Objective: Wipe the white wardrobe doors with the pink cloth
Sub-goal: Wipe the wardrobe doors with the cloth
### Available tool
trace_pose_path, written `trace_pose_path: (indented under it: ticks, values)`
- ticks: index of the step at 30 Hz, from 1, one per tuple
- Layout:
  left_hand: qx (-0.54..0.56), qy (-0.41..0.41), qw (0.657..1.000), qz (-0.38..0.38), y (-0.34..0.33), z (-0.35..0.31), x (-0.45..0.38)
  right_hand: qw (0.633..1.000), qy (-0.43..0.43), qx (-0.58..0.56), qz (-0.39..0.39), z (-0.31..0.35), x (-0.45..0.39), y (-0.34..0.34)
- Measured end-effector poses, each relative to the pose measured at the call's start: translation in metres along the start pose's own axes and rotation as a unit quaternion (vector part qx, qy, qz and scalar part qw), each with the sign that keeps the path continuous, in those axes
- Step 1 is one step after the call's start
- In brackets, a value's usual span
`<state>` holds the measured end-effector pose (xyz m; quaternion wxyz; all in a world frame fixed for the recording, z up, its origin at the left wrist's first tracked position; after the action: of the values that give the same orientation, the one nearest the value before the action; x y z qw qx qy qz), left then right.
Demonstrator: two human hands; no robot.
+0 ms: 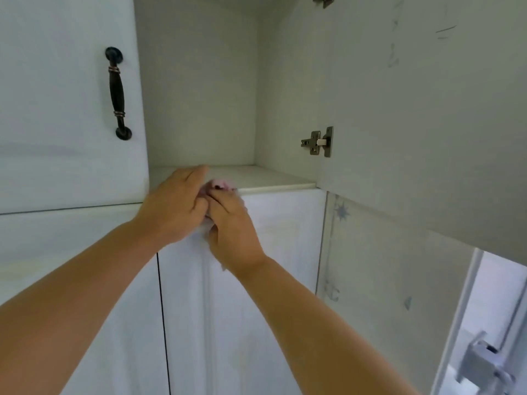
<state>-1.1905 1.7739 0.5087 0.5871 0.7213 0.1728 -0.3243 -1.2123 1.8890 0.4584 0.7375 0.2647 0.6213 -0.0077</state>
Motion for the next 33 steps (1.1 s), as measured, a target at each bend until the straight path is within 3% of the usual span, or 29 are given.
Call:
trace_pose_path:
  ticks: [2, 4, 6, 8, 10, 14, 19, 23, 27, 30, 33]
  values:
    - [-0.006, 0.009, 1.000, 0.019, 0.000, 0.001, 0.000, 0.996, -0.059, 0.019, 0.060, -0.025, 0.013, 0.012]
    - [-0.007, 0.025, 1.000, 0.017, 0.000, 0.001, 0.002, 0.969, -0.241, -0.002, 0.058, -0.061, 0.048, 0.040]
    - [-0.001, 0.036, 0.999, -0.003, 0.000, -0.005, 0.005, 0.892, -0.435, -0.083, -0.088, -0.087, 0.088, 0.085]
    - [0.011, 0.025, 0.999, -0.022, -0.001, -0.017, 0.007, 0.790, -0.554, -0.144, -0.219, -0.105, 0.121, 0.124]
    - [0.020, -0.008, 0.999, -0.029, -0.005, -0.035, 0.008, 0.765, -0.536, -0.225, -0.278, -0.110, 0.129, 0.152]
    - [0.050, -0.077, 0.995, -0.041, -0.008, -0.077, 0.008, 0.784, -0.414, -0.336, -0.319, -0.071, 0.099, 0.193]
    - [0.102, -0.161, 0.977, -0.100, 0.023, -0.115, 0.019, 0.808, -0.437, -0.204, -0.338, -0.054, 0.109, 0.205]
    - [0.154, -0.215, 0.951, -0.161, 0.064, -0.124, 0.032, 0.815, -0.430, -0.175, -0.347, -0.038, 0.111, 0.197]
    - [0.211, -0.239, 0.931, -0.180, 0.087, -0.125, 0.045, 0.816, -0.433, -0.224, -0.311, -0.022, 0.104, 0.165]
    - [0.326, -0.278, 0.887, -0.172, 0.093, -0.145, 0.060, 0.863, -0.348, -0.253, -0.265, 0.004, 0.085, 0.146]
    - [0.359, -0.196, 0.884, -0.225, 0.089, -0.129, 0.066, 0.890, -0.305, -0.277, -0.195, 0.028, 0.072, 0.121]
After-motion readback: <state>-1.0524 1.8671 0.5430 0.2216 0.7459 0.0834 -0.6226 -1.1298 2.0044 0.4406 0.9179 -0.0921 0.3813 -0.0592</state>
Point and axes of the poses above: each hand's wrist, its own x-axis away from the middle knuckle, its own y-axis out of the back of the hand, z = x × y, the point moved 5 cm from there along -x, towards the middle knuckle
